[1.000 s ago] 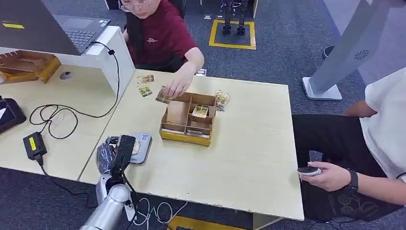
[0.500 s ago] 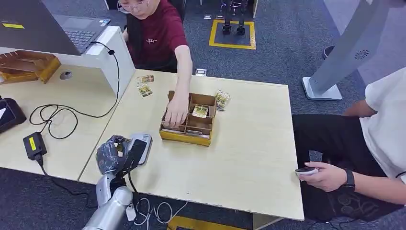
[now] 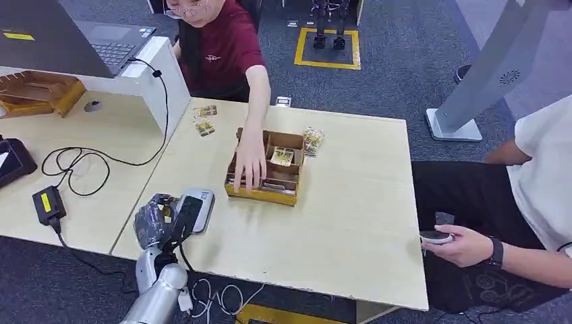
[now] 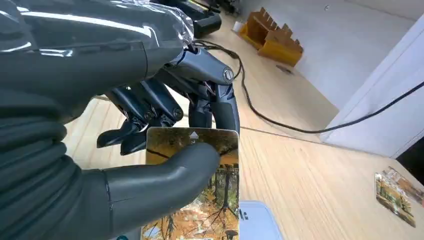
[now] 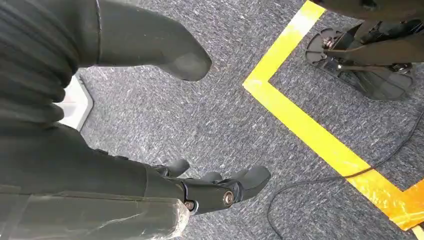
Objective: Pass the card to the sensor for recognition and then transmit it.
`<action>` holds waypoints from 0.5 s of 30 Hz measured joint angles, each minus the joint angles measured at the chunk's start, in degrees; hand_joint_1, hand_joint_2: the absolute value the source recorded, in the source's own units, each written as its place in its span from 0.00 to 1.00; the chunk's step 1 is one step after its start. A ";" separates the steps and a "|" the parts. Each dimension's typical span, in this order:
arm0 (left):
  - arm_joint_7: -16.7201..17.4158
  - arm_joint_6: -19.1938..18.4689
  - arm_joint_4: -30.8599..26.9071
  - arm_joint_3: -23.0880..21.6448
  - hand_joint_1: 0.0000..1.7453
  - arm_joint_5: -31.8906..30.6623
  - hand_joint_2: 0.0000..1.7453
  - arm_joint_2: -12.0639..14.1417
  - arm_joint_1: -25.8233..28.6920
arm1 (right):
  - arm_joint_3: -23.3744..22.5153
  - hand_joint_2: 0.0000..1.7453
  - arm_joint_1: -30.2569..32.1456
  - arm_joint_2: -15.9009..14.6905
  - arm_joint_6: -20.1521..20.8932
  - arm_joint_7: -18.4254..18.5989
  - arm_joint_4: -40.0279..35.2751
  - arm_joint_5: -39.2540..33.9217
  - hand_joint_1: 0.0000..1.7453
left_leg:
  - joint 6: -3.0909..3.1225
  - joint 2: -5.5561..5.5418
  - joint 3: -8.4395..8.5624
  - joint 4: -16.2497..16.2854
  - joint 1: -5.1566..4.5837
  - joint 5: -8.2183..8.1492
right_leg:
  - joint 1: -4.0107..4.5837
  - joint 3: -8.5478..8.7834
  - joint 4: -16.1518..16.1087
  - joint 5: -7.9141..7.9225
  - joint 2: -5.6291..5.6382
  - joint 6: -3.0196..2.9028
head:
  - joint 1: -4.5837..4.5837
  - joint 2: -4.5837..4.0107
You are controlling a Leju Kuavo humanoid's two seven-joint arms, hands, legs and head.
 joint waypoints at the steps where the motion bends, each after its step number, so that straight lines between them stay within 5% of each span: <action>1: -0.29 0.00 0.13 0.00 1.00 1.15 1.00 0.00 -0.02 | 0.02 1.00 0.00 0.00 -0.04 -0.02 -0.07 0.00 0.00 | 0.00 0.00 0.00 0.00 0.00 0.00 | 0.00 0.00 0.00 0.00 0.00 0.00 | 0.00 0.00; 10: -7.51 -0.20 -0.50 -3.75 1.00 22.99 1.00 0.61 -0.06 | 0.20 1.00 0.17 -0.02 -0.44 -0.44 -0.20 -0.02 0.00 | 0.00 0.00 0.00 0.00 0.00 0.00 | 0.00 0.00 0.00 0.00 0.00 0.00 | 0.00 0.00; 15: -10.34 -0.09 -3.49 -5.51 1.00 27.00 1.00 1.57 -0.15 | 0.28 1.00 0.29 -0.09 -0.68 -0.76 -0.20 0.09 0.00 | 0.00 0.00 0.00 0.00 0.00 0.00 | 0.00 -0.01 0.00 0.00 0.00 0.00 | 0.00 0.00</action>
